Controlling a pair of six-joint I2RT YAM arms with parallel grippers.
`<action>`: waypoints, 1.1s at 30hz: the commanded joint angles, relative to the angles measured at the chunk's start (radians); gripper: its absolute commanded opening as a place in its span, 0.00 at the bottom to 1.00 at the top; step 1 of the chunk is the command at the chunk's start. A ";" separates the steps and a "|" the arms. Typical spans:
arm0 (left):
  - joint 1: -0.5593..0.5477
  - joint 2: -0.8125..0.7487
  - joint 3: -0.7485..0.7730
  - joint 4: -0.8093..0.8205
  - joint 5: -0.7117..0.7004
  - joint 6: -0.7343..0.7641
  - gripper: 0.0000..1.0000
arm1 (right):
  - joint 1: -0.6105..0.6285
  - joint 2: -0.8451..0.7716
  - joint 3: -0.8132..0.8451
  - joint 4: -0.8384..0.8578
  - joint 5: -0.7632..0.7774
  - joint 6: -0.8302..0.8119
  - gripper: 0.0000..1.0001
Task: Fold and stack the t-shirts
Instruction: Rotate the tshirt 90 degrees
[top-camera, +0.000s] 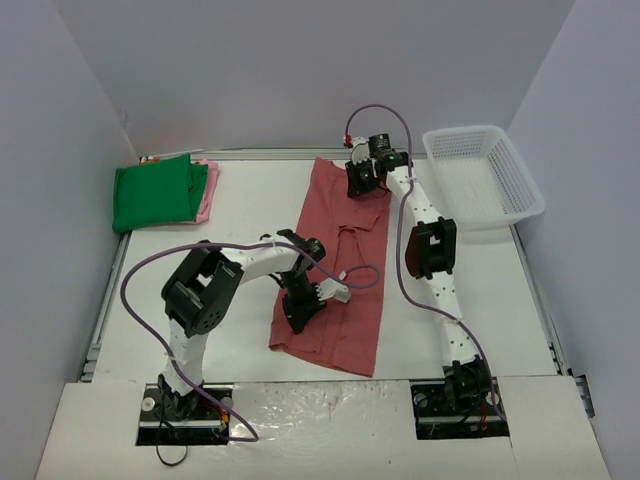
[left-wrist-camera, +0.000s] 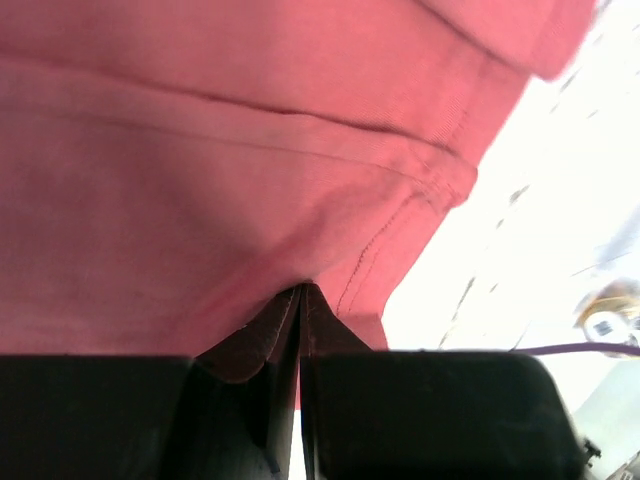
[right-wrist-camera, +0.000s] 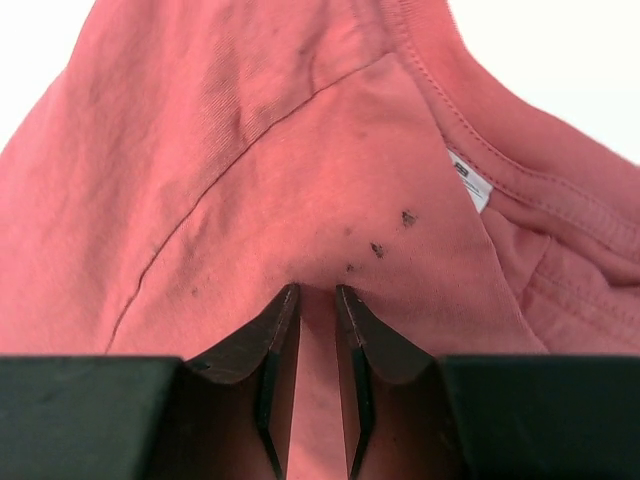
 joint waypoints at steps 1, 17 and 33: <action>-0.047 0.052 0.071 0.054 0.086 -0.029 0.02 | 0.016 0.078 0.012 -0.017 -0.044 0.050 0.18; -0.200 0.174 0.214 0.123 0.209 -0.119 0.02 | 0.054 0.098 0.032 0.011 -0.099 0.070 0.20; -0.050 -0.020 0.390 -0.271 0.222 0.129 0.18 | 0.056 0.070 0.019 0.020 -0.074 0.055 0.21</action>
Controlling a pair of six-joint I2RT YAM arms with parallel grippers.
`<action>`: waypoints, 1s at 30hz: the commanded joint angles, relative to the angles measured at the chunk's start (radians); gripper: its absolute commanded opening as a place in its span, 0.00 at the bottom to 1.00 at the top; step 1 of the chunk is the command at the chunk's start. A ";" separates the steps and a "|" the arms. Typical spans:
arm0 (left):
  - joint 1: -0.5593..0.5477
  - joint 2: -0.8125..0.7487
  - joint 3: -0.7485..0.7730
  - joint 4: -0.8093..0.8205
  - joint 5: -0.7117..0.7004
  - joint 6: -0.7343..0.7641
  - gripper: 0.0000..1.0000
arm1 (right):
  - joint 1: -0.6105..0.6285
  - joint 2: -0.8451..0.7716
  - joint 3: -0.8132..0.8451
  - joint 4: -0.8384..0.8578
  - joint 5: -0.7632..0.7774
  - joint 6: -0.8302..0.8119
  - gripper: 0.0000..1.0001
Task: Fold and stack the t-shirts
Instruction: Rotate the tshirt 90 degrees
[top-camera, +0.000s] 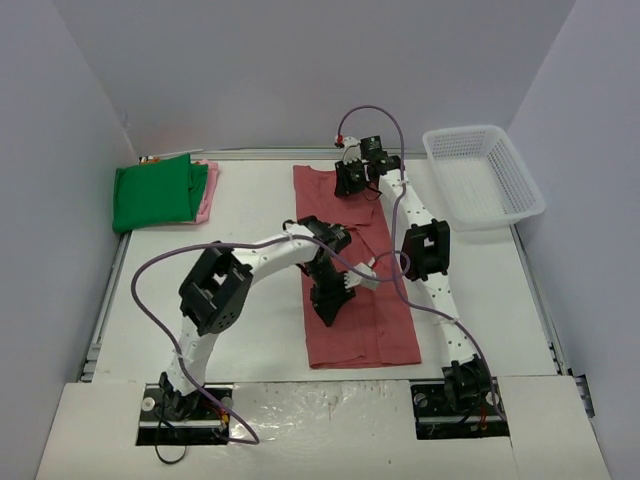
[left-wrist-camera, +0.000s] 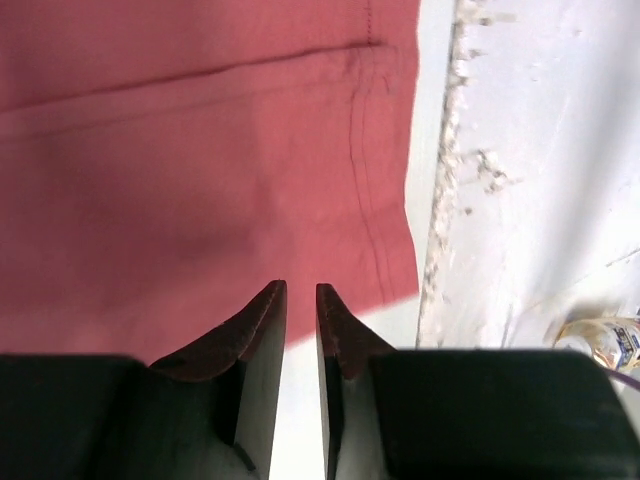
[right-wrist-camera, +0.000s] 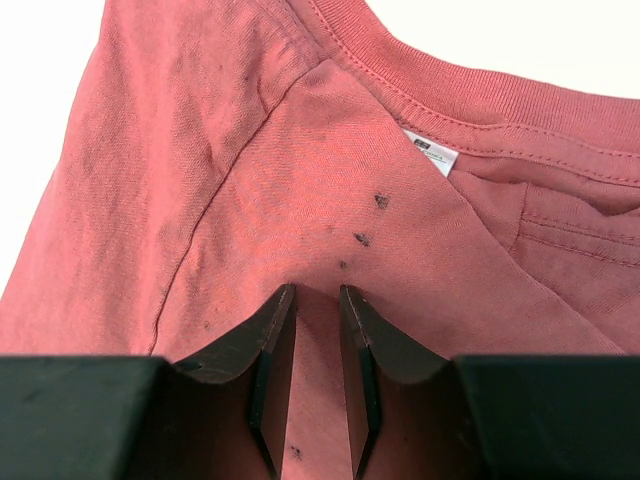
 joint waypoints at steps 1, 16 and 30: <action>0.092 -0.161 0.124 -0.258 0.053 0.153 0.18 | 0.020 0.032 -0.007 -0.066 0.014 -0.001 0.21; 0.727 -0.656 -0.017 -0.235 0.014 0.066 0.23 | 0.020 0.076 0.051 0.181 0.212 0.107 0.22; 0.819 -0.854 -0.213 -0.104 -0.060 -0.005 0.25 | 0.101 -0.164 -0.016 0.417 0.488 -0.085 0.33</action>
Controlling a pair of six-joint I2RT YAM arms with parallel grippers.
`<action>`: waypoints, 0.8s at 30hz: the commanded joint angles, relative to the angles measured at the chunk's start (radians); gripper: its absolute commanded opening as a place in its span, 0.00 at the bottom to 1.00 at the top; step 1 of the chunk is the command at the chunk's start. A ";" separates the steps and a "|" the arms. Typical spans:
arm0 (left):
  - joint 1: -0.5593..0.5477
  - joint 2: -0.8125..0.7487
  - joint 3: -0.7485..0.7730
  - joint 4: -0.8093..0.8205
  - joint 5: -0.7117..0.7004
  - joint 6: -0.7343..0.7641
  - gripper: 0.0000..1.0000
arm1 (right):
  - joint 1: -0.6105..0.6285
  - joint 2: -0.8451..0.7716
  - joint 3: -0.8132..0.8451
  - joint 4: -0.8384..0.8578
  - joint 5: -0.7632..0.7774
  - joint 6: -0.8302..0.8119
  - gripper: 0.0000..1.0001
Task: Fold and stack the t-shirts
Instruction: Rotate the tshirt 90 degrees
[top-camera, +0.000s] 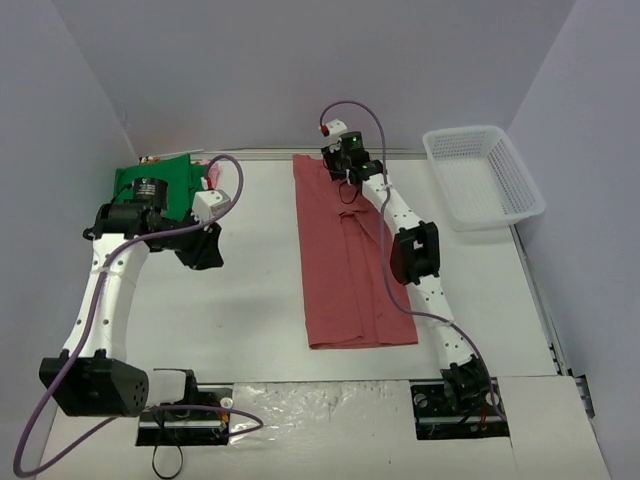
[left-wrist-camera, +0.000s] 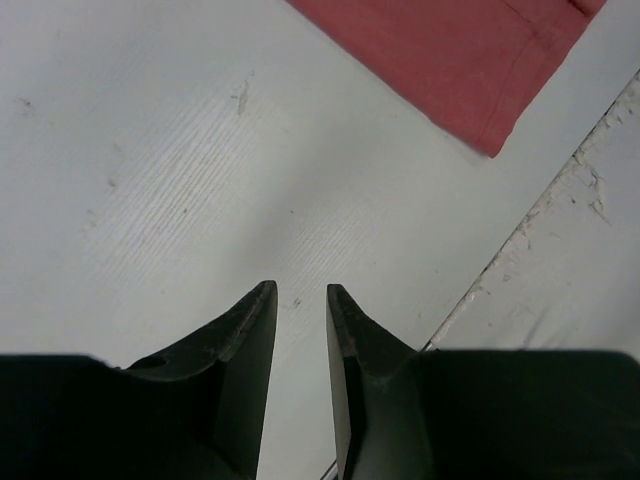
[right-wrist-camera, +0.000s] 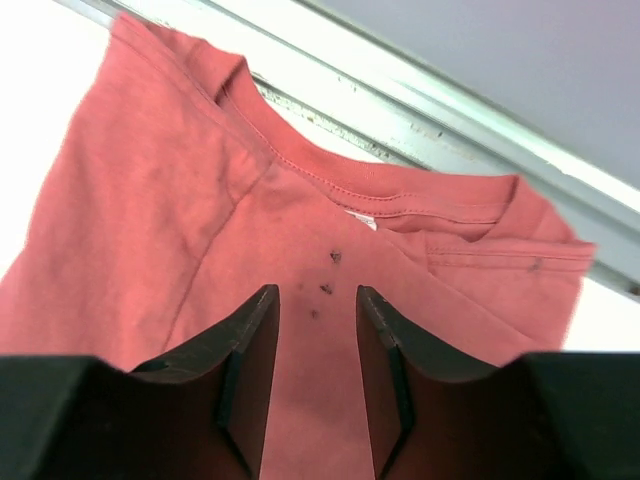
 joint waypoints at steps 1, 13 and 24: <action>0.013 -0.103 -0.015 0.033 0.006 -0.026 0.26 | 0.030 -0.246 -0.048 0.083 0.077 -0.060 0.34; 0.024 -0.289 -0.127 0.120 -0.045 -0.101 0.44 | 0.042 -0.883 -0.829 -0.135 -0.061 0.068 0.47; 0.092 -0.439 -0.237 0.185 -0.042 -0.150 0.68 | 0.059 -1.079 -1.240 -0.440 -0.201 -0.097 0.45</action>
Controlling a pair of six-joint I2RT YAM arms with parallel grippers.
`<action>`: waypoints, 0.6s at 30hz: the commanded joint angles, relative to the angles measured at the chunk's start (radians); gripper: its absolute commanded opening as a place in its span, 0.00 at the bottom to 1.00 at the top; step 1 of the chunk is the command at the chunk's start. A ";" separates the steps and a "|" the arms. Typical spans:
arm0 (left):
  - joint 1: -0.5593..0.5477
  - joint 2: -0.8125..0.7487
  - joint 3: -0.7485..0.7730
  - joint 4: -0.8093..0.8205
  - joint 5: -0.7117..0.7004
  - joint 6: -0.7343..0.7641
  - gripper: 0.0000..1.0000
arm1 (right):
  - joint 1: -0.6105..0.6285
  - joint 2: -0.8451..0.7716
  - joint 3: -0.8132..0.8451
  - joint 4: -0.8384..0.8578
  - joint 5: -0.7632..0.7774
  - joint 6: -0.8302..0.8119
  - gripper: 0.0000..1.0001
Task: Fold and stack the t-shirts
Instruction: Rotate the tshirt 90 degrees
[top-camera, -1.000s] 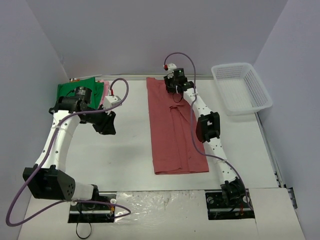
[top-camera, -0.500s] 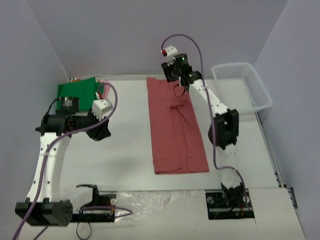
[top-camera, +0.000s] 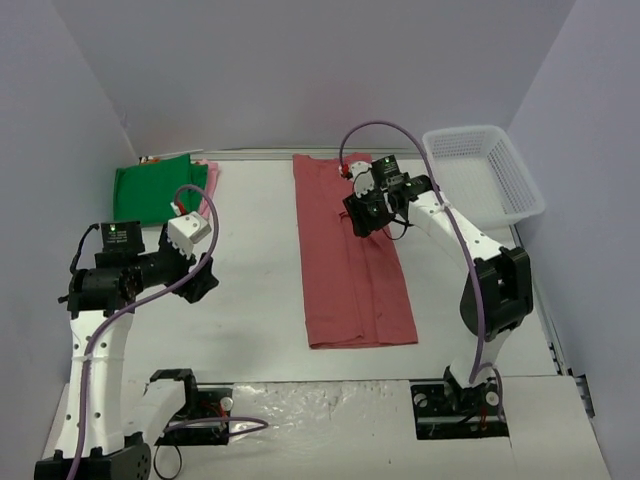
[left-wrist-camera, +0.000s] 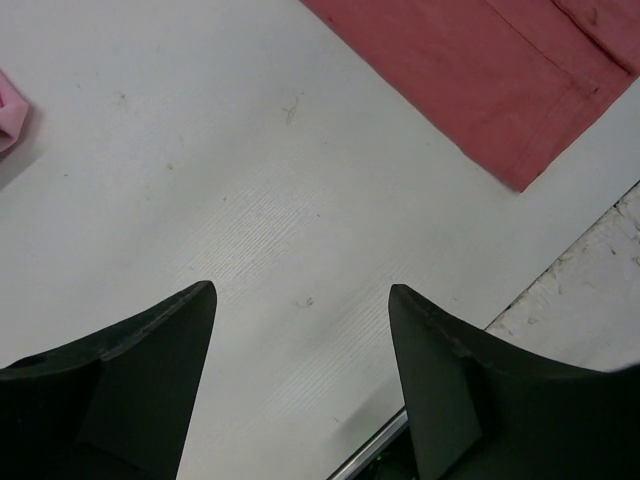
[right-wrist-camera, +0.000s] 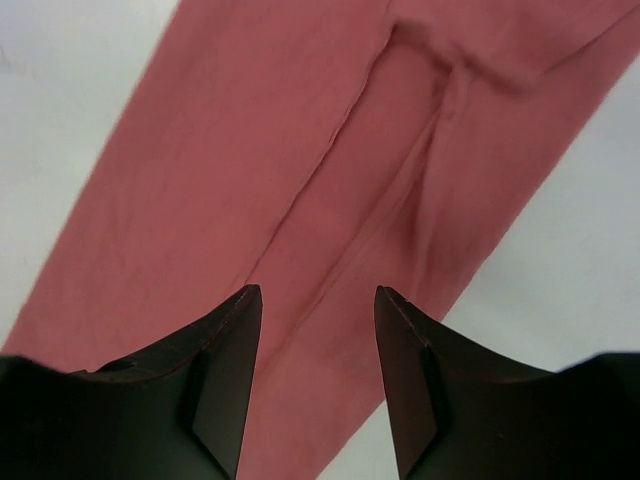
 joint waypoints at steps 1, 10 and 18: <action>0.027 -0.038 -0.020 0.045 0.008 -0.029 0.70 | 0.013 0.030 -0.055 -0.173 -0.057 -0.068 0.44; 0.096 -0.100 -0.056 0.053 0.082 -0.044 0.75 | 0.030 0.177 -0.123 -0.174 -0.040 -0.085 0.45; 0.105 -0.101 -0.067 0.057 0.084 -0.046 0.76 | 0.035 0.303 -0.052 -0.177 -0.049 -0.091 0.49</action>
